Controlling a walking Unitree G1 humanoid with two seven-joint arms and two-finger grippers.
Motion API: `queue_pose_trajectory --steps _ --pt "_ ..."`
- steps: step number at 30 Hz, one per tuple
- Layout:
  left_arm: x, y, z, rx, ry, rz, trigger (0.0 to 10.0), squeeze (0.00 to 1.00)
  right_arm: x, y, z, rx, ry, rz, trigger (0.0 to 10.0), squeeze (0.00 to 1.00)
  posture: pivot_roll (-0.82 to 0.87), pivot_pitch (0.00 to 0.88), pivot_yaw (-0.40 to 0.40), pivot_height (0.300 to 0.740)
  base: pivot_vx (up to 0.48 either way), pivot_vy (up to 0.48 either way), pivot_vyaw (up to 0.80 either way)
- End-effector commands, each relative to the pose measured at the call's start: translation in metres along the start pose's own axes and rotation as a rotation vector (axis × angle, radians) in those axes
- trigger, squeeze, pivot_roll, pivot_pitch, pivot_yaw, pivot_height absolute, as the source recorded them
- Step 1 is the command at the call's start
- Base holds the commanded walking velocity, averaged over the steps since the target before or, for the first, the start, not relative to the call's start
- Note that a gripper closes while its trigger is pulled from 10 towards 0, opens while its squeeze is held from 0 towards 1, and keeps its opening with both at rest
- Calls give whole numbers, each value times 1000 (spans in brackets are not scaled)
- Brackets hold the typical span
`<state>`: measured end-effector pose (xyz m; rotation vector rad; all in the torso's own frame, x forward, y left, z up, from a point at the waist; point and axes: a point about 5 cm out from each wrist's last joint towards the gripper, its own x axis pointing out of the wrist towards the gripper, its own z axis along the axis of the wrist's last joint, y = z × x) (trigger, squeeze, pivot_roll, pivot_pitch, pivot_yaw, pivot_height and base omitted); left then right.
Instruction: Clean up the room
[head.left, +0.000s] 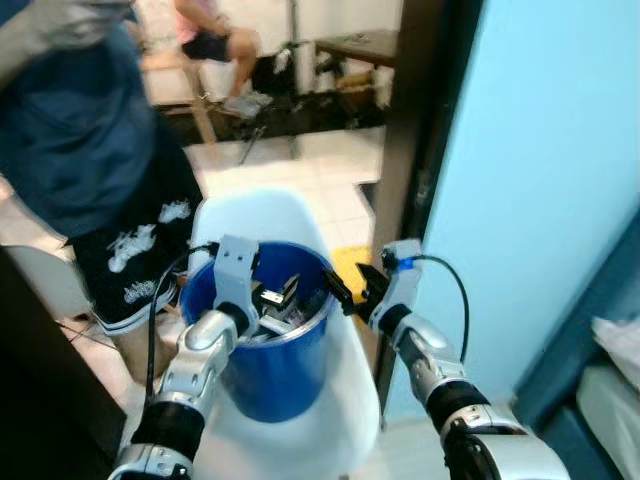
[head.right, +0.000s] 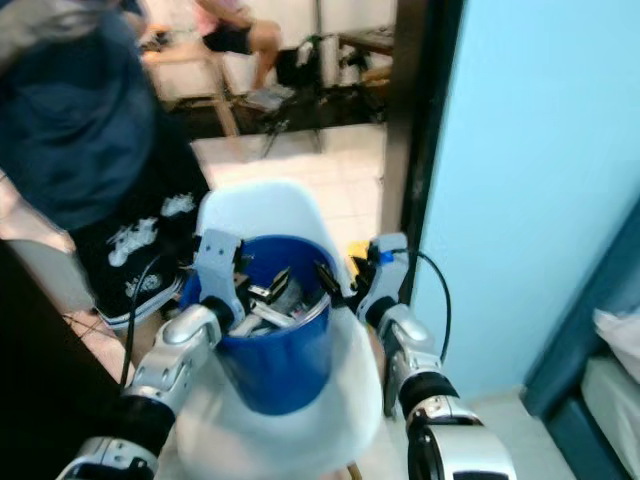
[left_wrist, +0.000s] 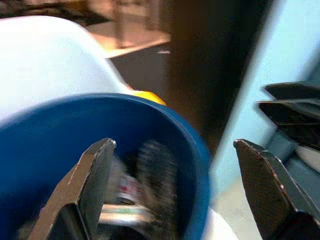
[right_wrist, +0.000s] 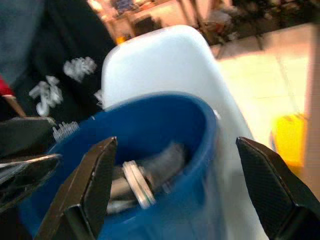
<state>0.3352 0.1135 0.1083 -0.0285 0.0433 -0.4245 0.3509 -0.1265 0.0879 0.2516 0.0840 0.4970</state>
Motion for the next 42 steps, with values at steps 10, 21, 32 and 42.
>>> queue_pose_trajectory --steps 10,21,32,42 --pt "-4 6 -9 8 37 13 10000 0 -3 -2 -8 -25 51 -29 10000 0 -58 0 2 740 -319 0 0" --pt "-13 12 -33 -20 119 46 10000 0 -35 -34 -38 6 203 -268 10000 0 -59 0 1 740 -317 0 0" --pt "-61 41 -104 -174 380 271 10000 0 -125 -70 -105 168 488 -721 10000 0 -60 0 5 740 -156 0 -800" --pt "-170 29 -195 -225 908 506 10000 0 -213 -40 -178 116 934 -815 10000 0 -61 0 6 740 0 0 -800"
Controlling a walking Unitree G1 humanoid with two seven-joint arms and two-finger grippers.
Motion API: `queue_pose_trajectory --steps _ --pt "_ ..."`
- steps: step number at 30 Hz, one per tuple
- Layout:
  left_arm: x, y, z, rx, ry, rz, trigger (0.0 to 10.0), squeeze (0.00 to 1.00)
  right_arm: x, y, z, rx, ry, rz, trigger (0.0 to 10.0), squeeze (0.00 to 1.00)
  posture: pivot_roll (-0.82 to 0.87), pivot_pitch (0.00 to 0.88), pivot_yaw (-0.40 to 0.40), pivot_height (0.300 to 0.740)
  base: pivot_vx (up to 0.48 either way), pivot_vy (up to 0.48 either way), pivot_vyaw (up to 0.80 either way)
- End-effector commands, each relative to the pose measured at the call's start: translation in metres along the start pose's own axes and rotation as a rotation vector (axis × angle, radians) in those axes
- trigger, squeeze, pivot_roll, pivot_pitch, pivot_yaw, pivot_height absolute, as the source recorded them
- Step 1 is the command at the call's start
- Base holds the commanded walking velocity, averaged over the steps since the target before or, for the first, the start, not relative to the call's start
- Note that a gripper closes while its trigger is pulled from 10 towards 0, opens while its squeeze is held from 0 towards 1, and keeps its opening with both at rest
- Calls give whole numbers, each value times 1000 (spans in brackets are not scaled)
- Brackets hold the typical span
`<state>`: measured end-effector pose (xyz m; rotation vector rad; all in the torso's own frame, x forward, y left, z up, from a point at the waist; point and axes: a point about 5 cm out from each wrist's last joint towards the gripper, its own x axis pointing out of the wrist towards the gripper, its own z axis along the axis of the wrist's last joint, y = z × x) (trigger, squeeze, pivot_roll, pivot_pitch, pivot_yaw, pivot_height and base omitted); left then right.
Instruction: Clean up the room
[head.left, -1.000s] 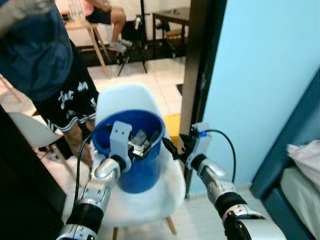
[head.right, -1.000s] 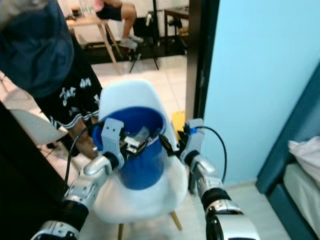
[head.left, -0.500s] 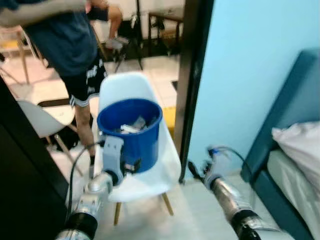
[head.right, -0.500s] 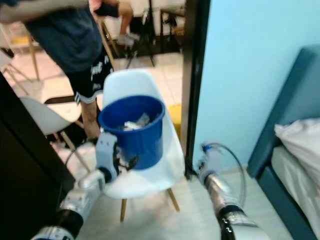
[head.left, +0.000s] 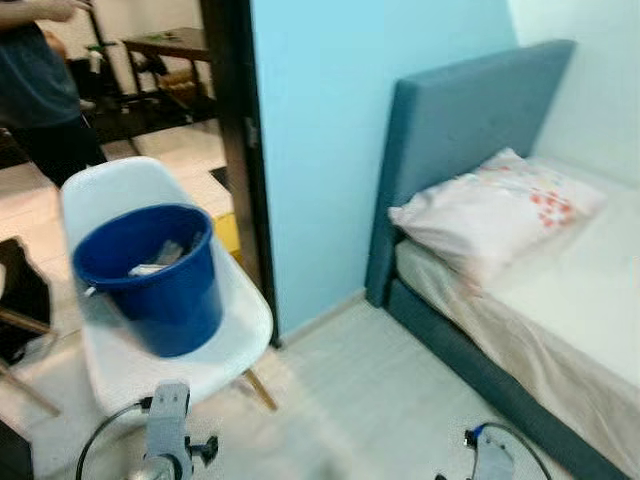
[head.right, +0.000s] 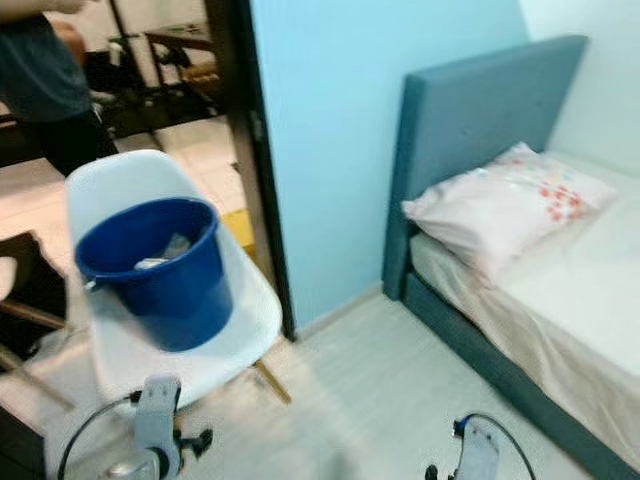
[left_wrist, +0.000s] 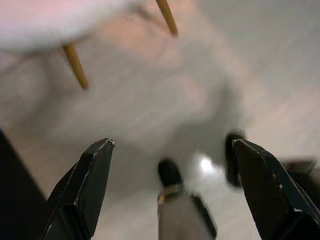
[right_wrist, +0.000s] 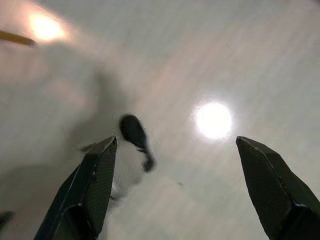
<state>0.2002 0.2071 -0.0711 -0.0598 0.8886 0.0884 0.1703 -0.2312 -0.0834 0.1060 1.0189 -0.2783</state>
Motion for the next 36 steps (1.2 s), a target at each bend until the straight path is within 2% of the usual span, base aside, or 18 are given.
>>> queue_pose_trajectory --steps 1,2,3,5,9,16,22,26,28,30,36 --pt "-6 2 -34 35 136 35 10000 0 -2 5 -23 -105 83 16 10000 0 -67 0 7 740 0 0 -800" --pt "-6 2 -34 35 136 35 10000 0 -2 5 -23 -105 83 16 10000 0 -67 0 7 740 0 0 -800" --pt "-10 2 -48 66 181 30 10000 0 -3 7 -27 -145 98 34 10000 0 -84 0 14 740 0 0 -800" --pt "-11 1 -51 75 188 23 10000 0 -3 7 -28 -150 97 38 10000 0 -84 0 14 740 0 0 -800" --pt "-13 -1 -58 156 205 -13 10000 0 -4 2 -29 -160 100 22 10000 0 -71 0 4 740 0 0 -800" --pt "-16 8 -66 199 244 27 10000 0 -6 -12 -34 -218 113 20 10000 0 -55 0 -15 740 0 0 -800" --pt "-17 9 -68 209 250 35 10000 0 -6 -18 -31 -243 104 18 10000 0 -49 0 -20 740 0 0 -800" --pt "-17 10 -67 201 240 43 10000 0 -5 -15 -25 -239 87 23 10000 0 -49 0 -20 740 0 0 -800" --pt "-16 10 -66 189 230 52 10000 0 -2 -4 -18 -249 70 42 10000 0 -49 0 -21 740 0 0 -800" --pt "-16 11 -65 185 227 53 10000 0 -2 1 -16 -258 68 50 10000 0 -45 0 -26 740 0 0 -800" --pt "-14 10 -60 160 215 58 10000 0 -2 11 -21 -277 78 61 10000 0 -43 0 -30 740 0 0 -800"
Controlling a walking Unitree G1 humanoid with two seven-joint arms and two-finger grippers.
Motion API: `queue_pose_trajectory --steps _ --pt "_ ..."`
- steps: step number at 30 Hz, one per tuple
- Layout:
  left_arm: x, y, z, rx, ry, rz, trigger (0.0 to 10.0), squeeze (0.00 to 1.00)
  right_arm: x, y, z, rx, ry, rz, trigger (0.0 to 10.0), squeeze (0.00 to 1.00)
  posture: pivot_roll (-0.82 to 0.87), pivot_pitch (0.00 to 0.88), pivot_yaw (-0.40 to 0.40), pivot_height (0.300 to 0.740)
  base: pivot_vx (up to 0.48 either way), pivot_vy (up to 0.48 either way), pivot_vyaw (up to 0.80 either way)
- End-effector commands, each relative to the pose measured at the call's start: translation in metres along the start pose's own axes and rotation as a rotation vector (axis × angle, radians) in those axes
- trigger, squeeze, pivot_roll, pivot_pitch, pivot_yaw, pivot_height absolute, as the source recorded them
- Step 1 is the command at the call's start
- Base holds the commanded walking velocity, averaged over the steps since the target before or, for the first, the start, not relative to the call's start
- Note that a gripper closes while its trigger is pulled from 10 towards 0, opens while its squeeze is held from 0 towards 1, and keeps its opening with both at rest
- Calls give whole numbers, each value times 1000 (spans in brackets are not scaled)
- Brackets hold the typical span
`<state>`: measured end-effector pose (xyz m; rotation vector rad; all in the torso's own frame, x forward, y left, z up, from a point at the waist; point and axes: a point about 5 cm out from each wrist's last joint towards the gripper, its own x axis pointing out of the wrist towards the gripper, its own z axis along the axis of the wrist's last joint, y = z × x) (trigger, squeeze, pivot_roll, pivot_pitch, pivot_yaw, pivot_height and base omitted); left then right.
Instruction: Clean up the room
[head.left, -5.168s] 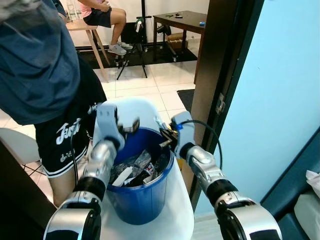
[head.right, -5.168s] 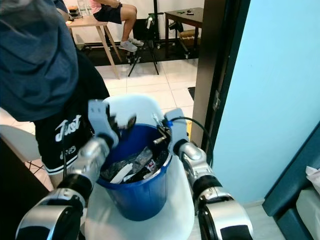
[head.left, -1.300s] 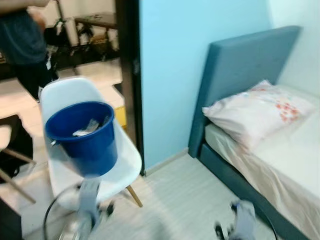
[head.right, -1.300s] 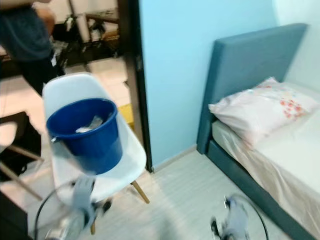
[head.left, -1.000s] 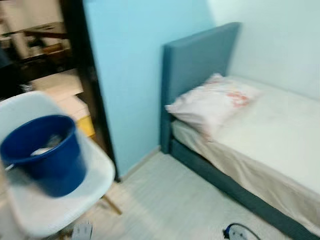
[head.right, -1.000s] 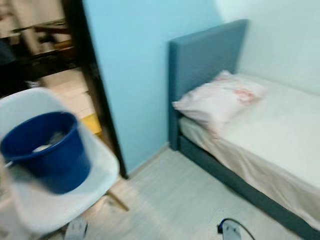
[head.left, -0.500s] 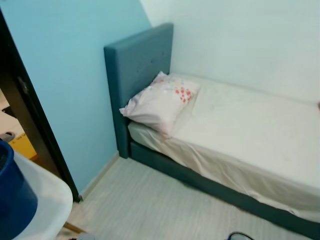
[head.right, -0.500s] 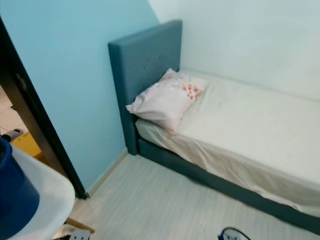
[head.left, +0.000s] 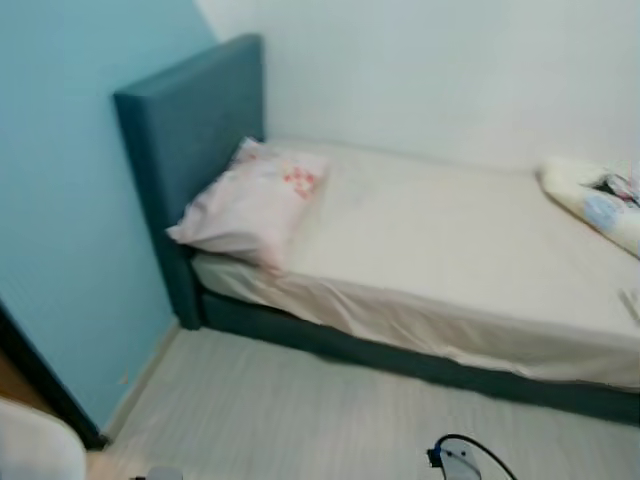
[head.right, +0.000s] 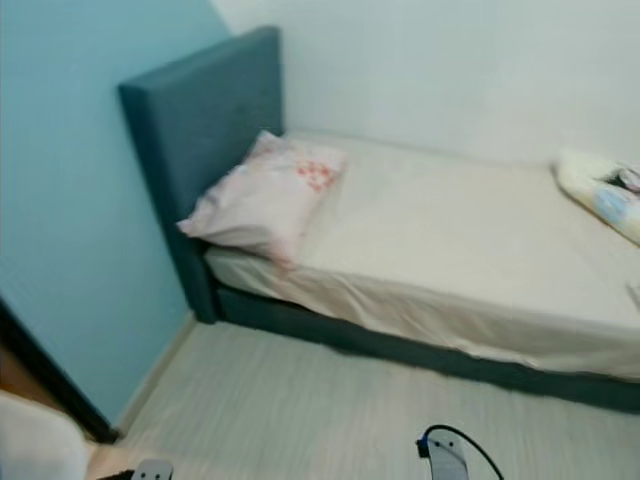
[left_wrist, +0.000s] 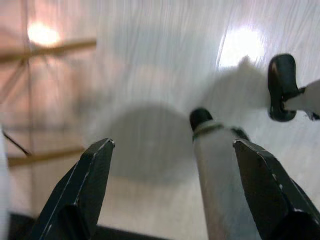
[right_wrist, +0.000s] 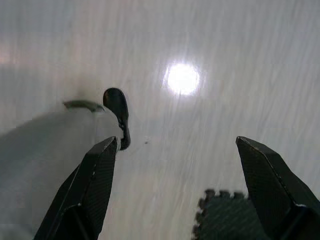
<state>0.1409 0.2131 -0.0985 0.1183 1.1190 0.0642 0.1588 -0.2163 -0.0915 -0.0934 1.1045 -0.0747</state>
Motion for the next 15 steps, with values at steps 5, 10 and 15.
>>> queue_pose_trajectory --steps 5,10,15 --pt "0 -2 2 -16 -4 -4 10000 0 0 8 -9 -1 26 -2 10000 0 -49 0 -26 740 0 0 -800" --pt "0 -2 1 -20 -1 -1 10000 0 0 13 -9 0 27 2 10000 0 -56 0 -23 740 0 0 -800" --pt "0 -3 1 -19 0 -1 10000 0 1 15 -2 -30 2 9 10000 0 -61 0 -21 740 0 0 -640"
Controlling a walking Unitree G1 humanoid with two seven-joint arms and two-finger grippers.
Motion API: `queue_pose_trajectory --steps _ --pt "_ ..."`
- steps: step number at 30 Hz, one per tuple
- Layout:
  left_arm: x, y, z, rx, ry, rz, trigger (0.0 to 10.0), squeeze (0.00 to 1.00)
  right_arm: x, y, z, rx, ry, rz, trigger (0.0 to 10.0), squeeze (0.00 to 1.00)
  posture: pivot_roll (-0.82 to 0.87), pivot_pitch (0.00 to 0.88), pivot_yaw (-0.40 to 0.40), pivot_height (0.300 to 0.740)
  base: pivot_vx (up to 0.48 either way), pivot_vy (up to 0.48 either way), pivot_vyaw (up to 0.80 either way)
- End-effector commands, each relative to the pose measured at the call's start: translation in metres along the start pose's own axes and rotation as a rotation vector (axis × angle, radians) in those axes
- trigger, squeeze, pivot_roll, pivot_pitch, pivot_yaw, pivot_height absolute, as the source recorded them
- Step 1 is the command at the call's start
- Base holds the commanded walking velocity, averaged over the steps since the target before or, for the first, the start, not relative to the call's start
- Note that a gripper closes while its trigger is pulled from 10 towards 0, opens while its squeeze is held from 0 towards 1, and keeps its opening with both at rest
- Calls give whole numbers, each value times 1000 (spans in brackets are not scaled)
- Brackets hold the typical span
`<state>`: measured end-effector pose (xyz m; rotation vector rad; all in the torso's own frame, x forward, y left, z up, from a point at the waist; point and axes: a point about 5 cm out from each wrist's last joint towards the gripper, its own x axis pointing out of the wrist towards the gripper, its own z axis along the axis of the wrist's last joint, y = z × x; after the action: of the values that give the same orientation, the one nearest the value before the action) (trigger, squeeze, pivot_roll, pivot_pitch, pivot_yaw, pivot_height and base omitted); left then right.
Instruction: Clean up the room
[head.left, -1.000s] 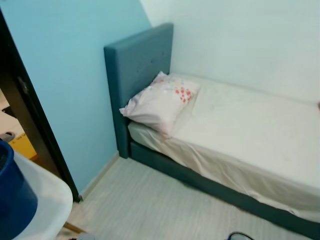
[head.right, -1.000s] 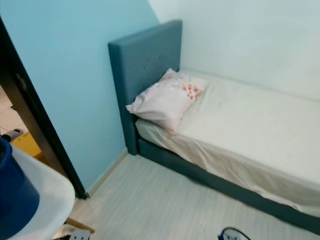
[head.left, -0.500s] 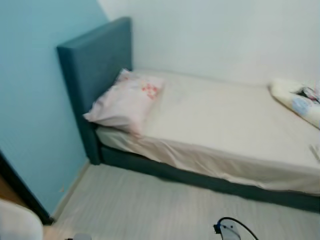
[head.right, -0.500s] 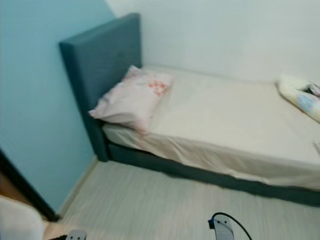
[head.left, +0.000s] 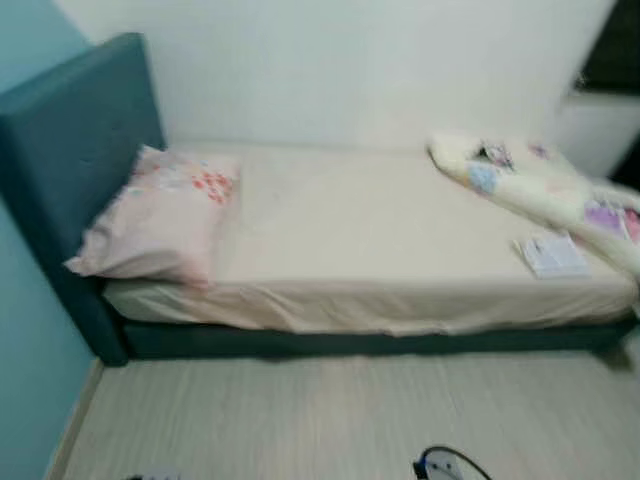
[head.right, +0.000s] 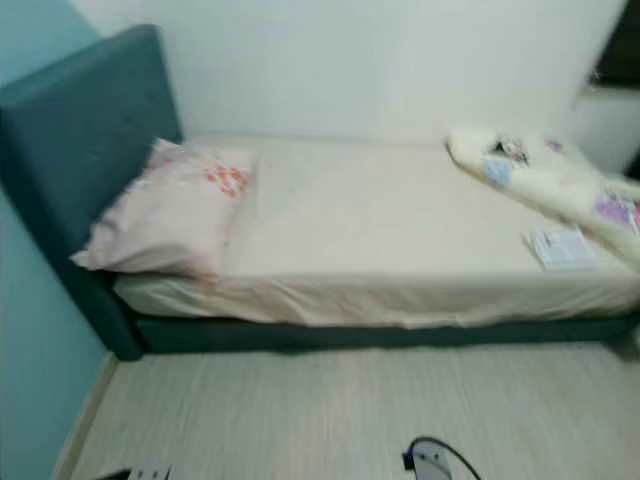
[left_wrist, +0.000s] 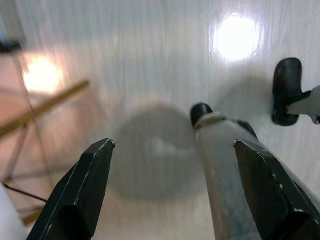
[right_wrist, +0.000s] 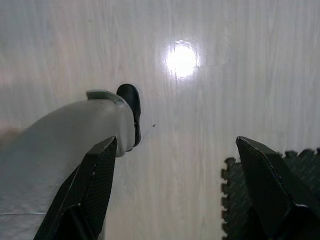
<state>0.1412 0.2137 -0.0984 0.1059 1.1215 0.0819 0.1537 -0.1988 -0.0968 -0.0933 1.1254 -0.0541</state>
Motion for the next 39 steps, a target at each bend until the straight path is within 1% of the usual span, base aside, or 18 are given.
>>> queue_pose_trajectory --steps 1,4,5,8,12,15,16,20,23,25,27,28,29,31,32,36,39 --pt "0 -3 1 0 -4 -9 10000 0 0 -3 4 -18 -18 -9 10000 0 -61 0 -21 740 0 0 0" --pt "0 -4 0 -4 -1 -12 10000 0 0 -4 4 -19 -19 -5 10000 0 -61 0 -22 740 0 -295 0" --pt "0 -5 1 -4 -1 -14 10000 0 0 -8 4 -35 -19 -2 10000 0 -66 0 -21 740 0 -416 0" --pt "0 -5 1 -5 -1 -14 10000 0 -1 -11 4 -41 -19 -3 10000 0 -67 0 -21 740 0 -419 0" --pt "0 -7 0 -71 -3 -20 10000 0 -3 -29 0 -42 -19 -18 10000 0 -69 0 -21 740 0 -480 0" --pt "0 -6 1 -77 -5 -20 10000 0 -4 -36 0 -47 -27 -20 10000 0 -73 0 -15 740 0 -480 0" --pt "1 -6 2 -76 -7 -20 10000 0 -4 -39 0 -30 -36 -19 10000 0 -72 0 -15 740 0 -480 0" --pt "1 -6 5 -74 -12 -21 10000 0 -5 -41 2 -16 -51 -13 10000 0 -72 0 -14 740 0 -480 0" --pt "1 -6 7 -75 -18 -22 10000 0 -4 -37 4 -21 -57 -5 10000 0 -72 0 -13 740 0 -480 775" --pt "1 -7 9 -74 -23 -24 10000 0 -3 -29 5 -7 -63 8 10000 0 -73 0 -12 740 0 -480 775" --pt "1 -8 10 -77 -26 -27 10000 0 -2 -17 8 4 -70 14 10000 0 -74 0 -12 740 0 -480 759" --pt "1 -9 11 -78 -28 -29 10000 0 -1 -12 9 7 -72 14 10000 0 -74 0 -12 740 0 -480 0" --pt "1 -9 11 -78 -28 -29 10000 0 -1 -12 9 7 -72 14 10000 0 -74 0 -12 740 0 -480 0" --pt "2 -10 12 -78 -30 -32 10000 0 0 -2 13 9 -78 17 10000 0 -74 0 -10 740 0 -480 0" --pt "2 -10 12 -78 -30 -32 10000 0 0 -2 13 9 -78 17 10000 0 -74 0 -10 740 0 -480 0" --pt "2 -10 14 -78 -35 -35 10000 0 1 7 20 16 -87 20 10000 0 -74 0 -9 740 0 -480 0" --pt "2 -9 15 -76 -39 -35 10000 0 1 8 22 21 -92 23 10000 0 -74 0 -9 740 0 -480 0"
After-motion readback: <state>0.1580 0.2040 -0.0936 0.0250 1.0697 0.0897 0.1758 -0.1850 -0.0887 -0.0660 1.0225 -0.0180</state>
